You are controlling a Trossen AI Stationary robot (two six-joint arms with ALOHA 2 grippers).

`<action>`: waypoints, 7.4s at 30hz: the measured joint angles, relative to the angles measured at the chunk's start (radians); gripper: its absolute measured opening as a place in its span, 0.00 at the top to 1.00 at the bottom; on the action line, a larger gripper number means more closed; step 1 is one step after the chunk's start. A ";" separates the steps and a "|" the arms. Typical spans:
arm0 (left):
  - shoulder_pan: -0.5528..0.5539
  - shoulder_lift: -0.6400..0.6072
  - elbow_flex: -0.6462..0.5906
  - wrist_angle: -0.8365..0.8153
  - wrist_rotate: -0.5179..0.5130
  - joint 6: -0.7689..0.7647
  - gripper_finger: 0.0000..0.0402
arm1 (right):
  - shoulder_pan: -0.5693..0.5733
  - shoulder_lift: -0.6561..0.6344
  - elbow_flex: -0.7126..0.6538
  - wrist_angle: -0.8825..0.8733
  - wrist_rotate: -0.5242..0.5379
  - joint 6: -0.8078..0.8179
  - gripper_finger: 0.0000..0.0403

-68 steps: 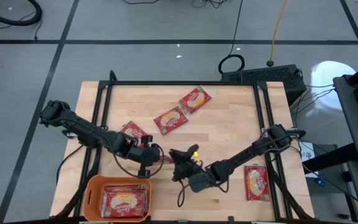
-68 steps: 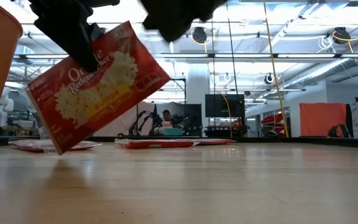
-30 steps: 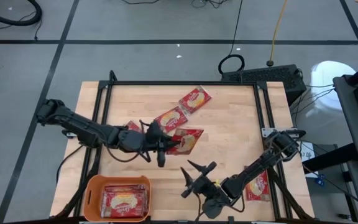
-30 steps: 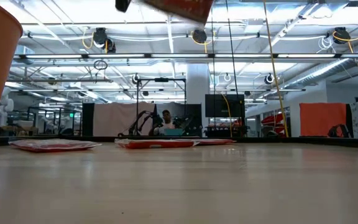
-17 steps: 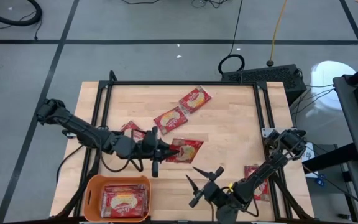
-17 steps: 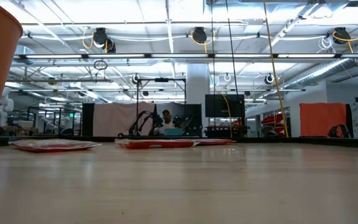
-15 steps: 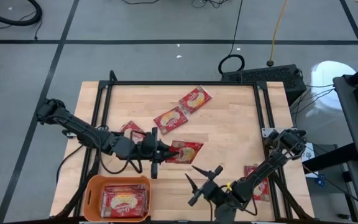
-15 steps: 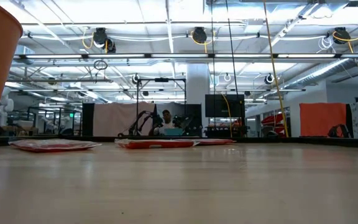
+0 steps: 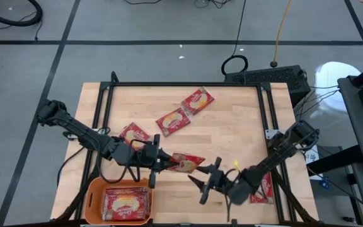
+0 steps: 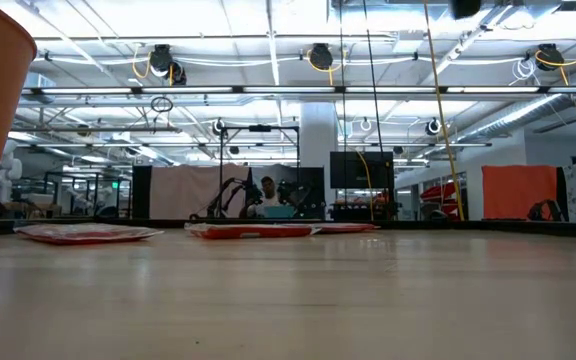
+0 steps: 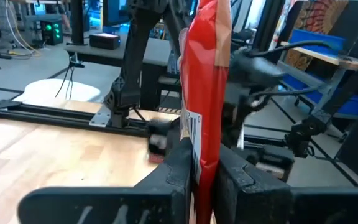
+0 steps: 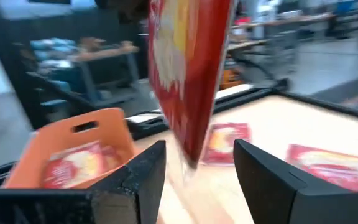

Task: Sort popcorn bags into baskets
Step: Put the popcorn bag into the orange bin

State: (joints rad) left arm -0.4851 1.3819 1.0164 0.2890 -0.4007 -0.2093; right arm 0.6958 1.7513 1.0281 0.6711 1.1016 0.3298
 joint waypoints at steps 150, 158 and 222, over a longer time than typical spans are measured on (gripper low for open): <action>-0.471 -0.184 0.268 -0.120 -1.102 0.738 0.92 | -0.142 -0.166 -0.226 0.218 -0.526 -0.071 0.40; -0.403 -0.183 0.126 -0.413 -0.674 0.178 0.95 | -0.146 -0.166 -0.226 0.220 -0.525 -0.084 0.40; -0.637 0.429 0.584 -1.656 0.116 -1.023 0.90 | -0.192 -0.166 -0.226 0.124 -0.522 0.052 0.40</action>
State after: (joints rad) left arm -1.1217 1.8111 1.6005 -1.3668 -0.2848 -1.2327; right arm 0.5037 1.5852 0.8021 0.7952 0.5793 0.3817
